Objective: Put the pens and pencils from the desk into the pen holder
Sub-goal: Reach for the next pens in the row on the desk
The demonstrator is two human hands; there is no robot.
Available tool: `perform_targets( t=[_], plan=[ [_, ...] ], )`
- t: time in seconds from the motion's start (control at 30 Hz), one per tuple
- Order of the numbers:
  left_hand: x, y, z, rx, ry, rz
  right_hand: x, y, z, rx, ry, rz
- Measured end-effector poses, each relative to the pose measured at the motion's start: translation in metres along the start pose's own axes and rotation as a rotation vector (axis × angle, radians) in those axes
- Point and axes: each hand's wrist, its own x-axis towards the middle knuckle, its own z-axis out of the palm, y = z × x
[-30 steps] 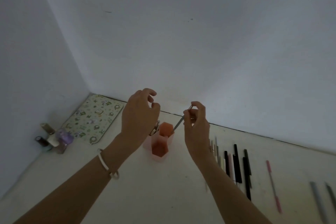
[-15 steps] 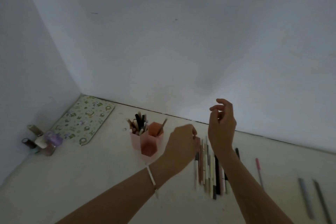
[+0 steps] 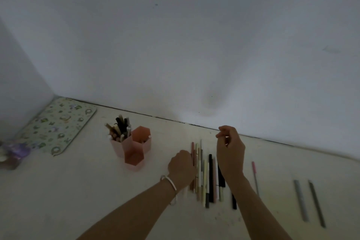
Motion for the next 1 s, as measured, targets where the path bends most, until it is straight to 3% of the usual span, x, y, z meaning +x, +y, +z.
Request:
perform_targets(
  t=[0.1,0.27,0.5,0.7,0.87,1.0],
  plan=[
    [-0.002,0.012,-0.055,-0.108,0.070,0.108,0.008,0.003,0.018,-0.163,-0.082,0.036],
    [-0.028,0.014,-0.172,-0.299,0.356,0.233,0.011,0.014,0.060,-0.718,-0.477,0.049],
    [-0.058,-0.036,-0.244,-0.359,0.579,0.196,-0.007,0.019,0.084,-0.826,-0.506,0.101],
    [-0.045,-0.050,-0.242,-0.326,0.604,0.162,0.036,-0.049,0.072,-0.222,-0.330,0.197],
    [-0.018,-0.055,-0.216,-0.041,0.556,0.110,0.051,-0.132,0.040,0.345,-0.148,0.055],
    [-0.004,-0.063,-0.195,0.113,0.481,0.073,0.028,-0.160,0.034,0.569,-0.052,-0.015]
  ],
)
